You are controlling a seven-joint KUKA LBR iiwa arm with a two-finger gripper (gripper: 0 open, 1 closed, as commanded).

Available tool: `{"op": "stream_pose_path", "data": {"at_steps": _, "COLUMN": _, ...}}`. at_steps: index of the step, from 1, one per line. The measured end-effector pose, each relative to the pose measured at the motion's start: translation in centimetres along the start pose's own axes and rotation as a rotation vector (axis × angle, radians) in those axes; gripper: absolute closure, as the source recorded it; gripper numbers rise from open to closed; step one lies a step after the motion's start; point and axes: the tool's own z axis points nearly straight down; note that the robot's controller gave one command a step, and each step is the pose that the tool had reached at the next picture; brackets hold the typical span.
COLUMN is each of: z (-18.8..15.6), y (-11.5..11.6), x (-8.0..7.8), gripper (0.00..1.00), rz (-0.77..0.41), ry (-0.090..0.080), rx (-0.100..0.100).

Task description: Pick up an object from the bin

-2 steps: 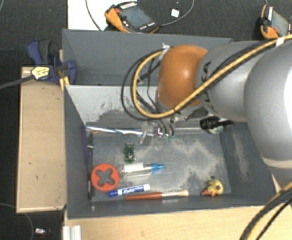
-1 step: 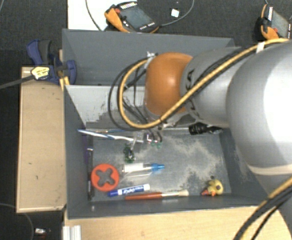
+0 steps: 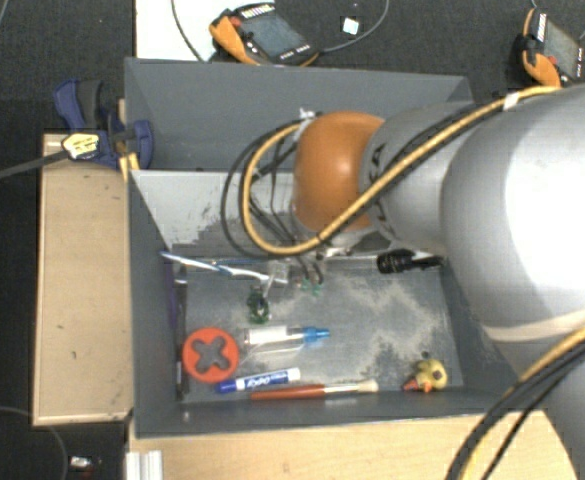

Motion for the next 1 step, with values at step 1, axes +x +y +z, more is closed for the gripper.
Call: {"op": "stream_pose_path", "data": {"at_steps": 1, "z": 0.0, "y": 0.0, "x": 0.0, "gripper": 1.0, "rz": -0.001, "ry": 0.0, "rx": 0.0}}
